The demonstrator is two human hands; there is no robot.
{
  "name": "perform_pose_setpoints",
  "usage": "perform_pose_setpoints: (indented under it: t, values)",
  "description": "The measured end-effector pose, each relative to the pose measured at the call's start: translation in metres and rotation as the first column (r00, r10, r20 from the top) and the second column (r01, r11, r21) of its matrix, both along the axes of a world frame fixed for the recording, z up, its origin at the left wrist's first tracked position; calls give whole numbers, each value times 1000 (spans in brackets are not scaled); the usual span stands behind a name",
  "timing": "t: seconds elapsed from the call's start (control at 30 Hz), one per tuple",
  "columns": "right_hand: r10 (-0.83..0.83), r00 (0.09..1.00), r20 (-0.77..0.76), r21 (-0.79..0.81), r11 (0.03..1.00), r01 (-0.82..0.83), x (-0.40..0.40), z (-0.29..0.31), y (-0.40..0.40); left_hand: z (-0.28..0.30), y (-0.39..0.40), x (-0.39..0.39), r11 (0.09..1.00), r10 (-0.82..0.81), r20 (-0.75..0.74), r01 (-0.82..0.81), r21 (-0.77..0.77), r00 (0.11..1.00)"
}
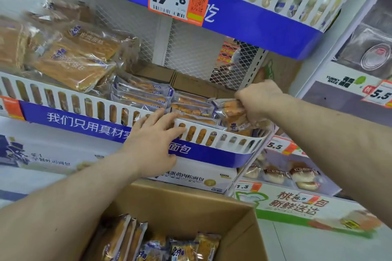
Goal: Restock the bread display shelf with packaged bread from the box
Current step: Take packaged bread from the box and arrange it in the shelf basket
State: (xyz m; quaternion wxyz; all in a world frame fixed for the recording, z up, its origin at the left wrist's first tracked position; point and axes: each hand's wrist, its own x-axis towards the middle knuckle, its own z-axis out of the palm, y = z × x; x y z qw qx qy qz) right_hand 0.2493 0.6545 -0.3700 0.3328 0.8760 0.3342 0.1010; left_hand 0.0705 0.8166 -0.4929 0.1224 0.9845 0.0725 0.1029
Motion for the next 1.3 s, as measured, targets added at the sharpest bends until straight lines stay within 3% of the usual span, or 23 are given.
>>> perform_pose_setpoints:
  t: [0.2,0.33,0.5,0.63,0.77,0.93,1.1,1.17,1.2,1.23,1.27,1.3]
  values:
    - [-47,919,-391,118,988,100,26,-8,1,-2,-5,0,999,19,1,-19,44,1000]
    - [-21,872,-490,202,970,137,38,-17,-7,-4,-9,1,996,52,-1,-52,77,999]
    - [60,864,-500,370,917,151,43,-36,-12,-8,-14,3,990,80,3,-80,113,997]
    - [-9,920,-393,115,992,58,46,-57,-26,-9,-11,2,990,75,1,-75,121,997]
    - [-167,914,-369,-96,985,141,42,-45,-22,-11,-10,2,991,57,4,-57,119,998]
    - [-25,921,-389,117,990,77,35,-50,-1,-13,-15,4,989,77,5,-77,129,997]
    - [-85,899,-429,194,964,184,22,-51,0,-31,-27,-6,999,-7,147,1,43,989]
    - [-37,911,-411,369,907,204,11,-51,-3,-46,-36,-19,986,-165,199,154,68,966]
    - [45,946,-321,539,830,143,0,-56,-6,-52,-41,-27,972,-234,142,229,51,962]
    - [162,975,-150,728,686,-3,-15,-64,-9,-56,-44,-34,961,-274,26,275,-12,961]
    - [275,959,71,858,473,-199,-35,-74,-13,-60,-45,-39,951,-304,-138,293,-95,943]
    - [326,911,253,896,276,-348,-59,-89,-16,-64,-45,-43,944,-325,-301,287,-165,897]
